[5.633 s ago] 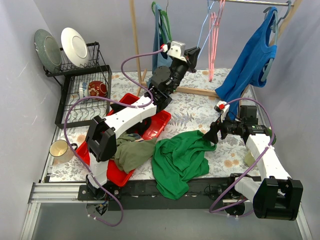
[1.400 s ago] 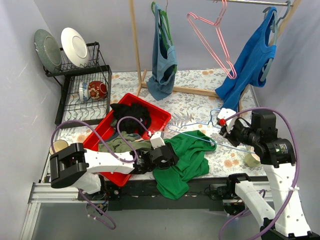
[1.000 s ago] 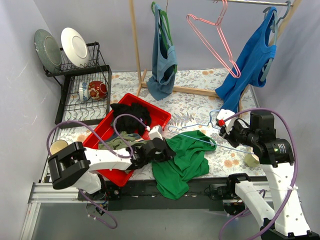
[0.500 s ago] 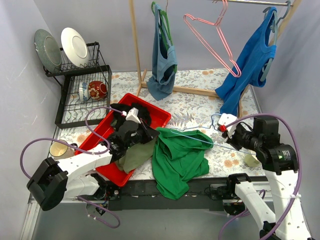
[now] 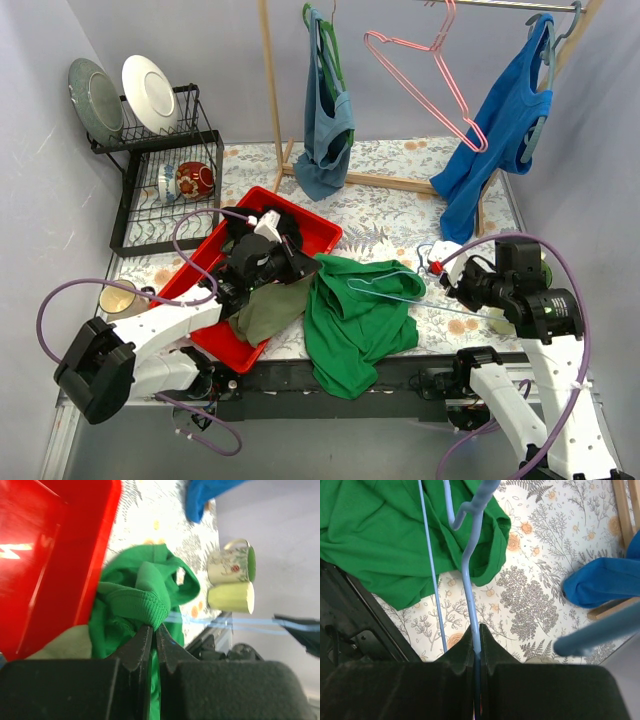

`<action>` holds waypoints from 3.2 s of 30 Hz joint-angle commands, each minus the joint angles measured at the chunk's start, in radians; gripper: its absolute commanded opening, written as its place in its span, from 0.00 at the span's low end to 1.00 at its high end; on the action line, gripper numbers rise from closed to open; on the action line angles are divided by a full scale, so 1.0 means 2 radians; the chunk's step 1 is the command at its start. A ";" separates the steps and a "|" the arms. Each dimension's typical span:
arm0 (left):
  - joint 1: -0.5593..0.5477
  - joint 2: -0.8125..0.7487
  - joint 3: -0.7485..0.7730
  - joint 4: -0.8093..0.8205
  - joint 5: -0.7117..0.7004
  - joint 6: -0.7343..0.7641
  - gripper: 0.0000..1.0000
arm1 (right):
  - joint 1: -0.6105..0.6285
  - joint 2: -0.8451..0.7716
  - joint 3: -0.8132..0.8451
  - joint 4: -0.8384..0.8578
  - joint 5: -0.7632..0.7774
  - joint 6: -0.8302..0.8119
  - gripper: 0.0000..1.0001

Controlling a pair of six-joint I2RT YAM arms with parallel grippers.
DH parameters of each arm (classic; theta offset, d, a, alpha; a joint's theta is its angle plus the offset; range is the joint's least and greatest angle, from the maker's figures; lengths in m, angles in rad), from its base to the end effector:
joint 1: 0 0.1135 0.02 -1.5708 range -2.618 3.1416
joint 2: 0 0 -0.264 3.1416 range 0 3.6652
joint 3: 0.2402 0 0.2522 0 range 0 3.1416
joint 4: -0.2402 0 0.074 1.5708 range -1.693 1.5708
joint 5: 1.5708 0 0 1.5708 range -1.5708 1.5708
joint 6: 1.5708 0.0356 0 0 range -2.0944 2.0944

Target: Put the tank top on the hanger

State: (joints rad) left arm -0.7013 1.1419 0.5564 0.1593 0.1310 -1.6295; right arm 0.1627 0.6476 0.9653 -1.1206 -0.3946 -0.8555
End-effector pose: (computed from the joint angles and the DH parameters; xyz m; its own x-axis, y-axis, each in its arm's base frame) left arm 0.1857 -0.1629 0.2230 -0.7108 -0.6952 0.1073 -0.3582 0.2263 -0.9058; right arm 0.0941 0.0293 0.3294 -0.1538 -0.7314 -0.6643 -0.8068 0.4811 -0.3430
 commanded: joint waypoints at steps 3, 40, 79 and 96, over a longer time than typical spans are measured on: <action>0.005 -0.044 0.014 0.018 0.085 0.024 0.00 | -0.003 0.019 0.000 0.056 0.015 0.005 0.01; 0.006 -0.056 0.154 -0.064 0.291 0.072 0.00 | -0.004 0.150 0.007 0.100 -0.361 -0.052 0.01; -0.142 0.113 0.384 -0.364 0.096 0.446 0.05 | 0.003 0.214 0.040 -0.005 -0.400 -0.166 0.01; -0.142 -0.037 0.222 -0.268 0.004 0.319 0.00 | -0.012 0.181 0.083 0.205 -0.190 0.118 0.81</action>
State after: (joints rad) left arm -0.9852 1.1446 1.0576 -0.4553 0.2348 -0.8944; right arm 0.1619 1.0901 1.0760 -0.9176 -0.9668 -0.8612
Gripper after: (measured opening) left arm 0.029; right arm 0.743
